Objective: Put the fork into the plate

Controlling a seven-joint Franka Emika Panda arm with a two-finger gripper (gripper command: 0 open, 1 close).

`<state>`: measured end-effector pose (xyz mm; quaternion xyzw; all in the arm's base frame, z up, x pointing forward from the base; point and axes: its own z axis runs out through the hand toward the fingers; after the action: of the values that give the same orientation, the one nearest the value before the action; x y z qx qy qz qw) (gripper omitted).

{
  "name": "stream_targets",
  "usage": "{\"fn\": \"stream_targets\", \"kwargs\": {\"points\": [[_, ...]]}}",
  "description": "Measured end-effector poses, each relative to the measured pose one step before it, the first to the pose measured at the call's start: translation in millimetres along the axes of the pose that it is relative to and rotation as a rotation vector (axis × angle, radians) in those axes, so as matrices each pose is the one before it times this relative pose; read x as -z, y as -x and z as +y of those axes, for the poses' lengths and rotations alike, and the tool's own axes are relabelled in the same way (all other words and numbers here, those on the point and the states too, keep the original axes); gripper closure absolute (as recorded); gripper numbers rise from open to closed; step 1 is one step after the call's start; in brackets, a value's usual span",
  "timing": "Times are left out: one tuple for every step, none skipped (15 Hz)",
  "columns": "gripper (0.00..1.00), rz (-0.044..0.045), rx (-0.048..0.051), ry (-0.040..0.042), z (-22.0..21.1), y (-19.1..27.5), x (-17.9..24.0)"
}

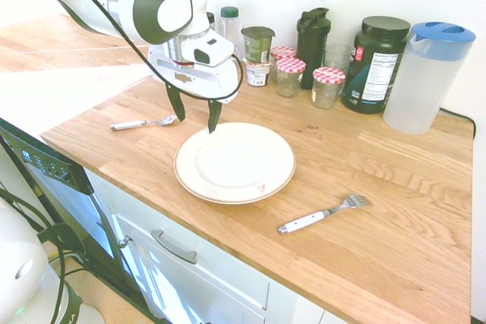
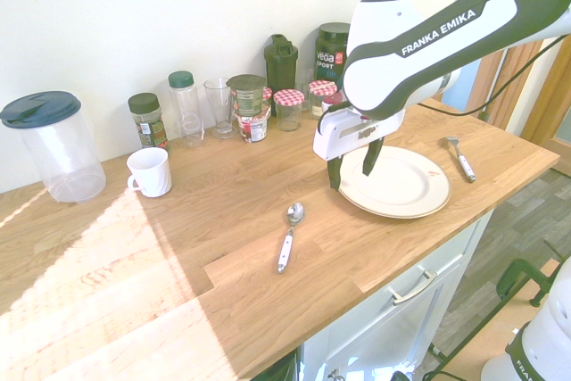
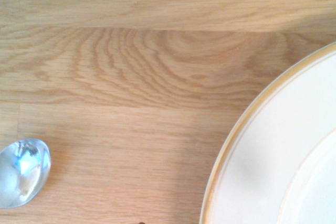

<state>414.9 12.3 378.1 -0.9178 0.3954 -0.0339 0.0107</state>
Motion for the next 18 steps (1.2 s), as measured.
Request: {"fn": "stream_targets", "kwargs": {"points": [[0.0, -0.00358, -0.00417, -0.00078, -0.42, -0.27, -0.74], [0.0, -0.00721, -0.00814, -0.00007, -1.69, -1.31, -2.06], [0.0, 0.00087, -0.00716, -0.00127, -0.28, -0.96, -0.72], [0.0, 0.00553, -0.01003, -0.00579, 0.73, -1.27, 1.1], [0.0, 0.01127, -0.0108, -0.01189, 2.35, -1.56, 2.95], [0.0, 0.0097, -0.01209, -0.01106, 5.51, -1.58, 3.54], [0.0, 0.00964, -0.02401, -0.01381, 9.55, -0.4, 4.13], [0.0, 0.00662, -0.03544, -0.01125, 12.47, 0.45, 3.01], [0.0, 0.00688, -0.03993, -0.01181, 15.45, -0.66, 2.22], [0.0, 0.00643, -0.04106, -0.01854, 18.54, -2.85, 1.56], [0.0, 0.00429, -0.03696, -0.02517, 15.69, -8.44, 4.89], [0.0, 0.00595, -0.03264, -0.03207, 9.95, -15.21, 12.04], [0.0, -0.00135, -0.037, -0.02746, 10.18, -14.72, 9.14], [0.0, -0.00171, -0.03846, -0.01311, 10.15, -13.45, 4.35], [0.0, -0.00862, -0.03992, -0.00225, 10.02, -10.14, 1.29], [0.0, -0.01406, -0.04299, 0.0012, 9.02, -8.52, -0.62], [0.0, -0.01336, -0.04693, -0.0112, 7.35, -8.43, -0.12], [0.0, -0.01313, -0.04606, -0.01935, 6.5, -8.42, 1.24]]}}
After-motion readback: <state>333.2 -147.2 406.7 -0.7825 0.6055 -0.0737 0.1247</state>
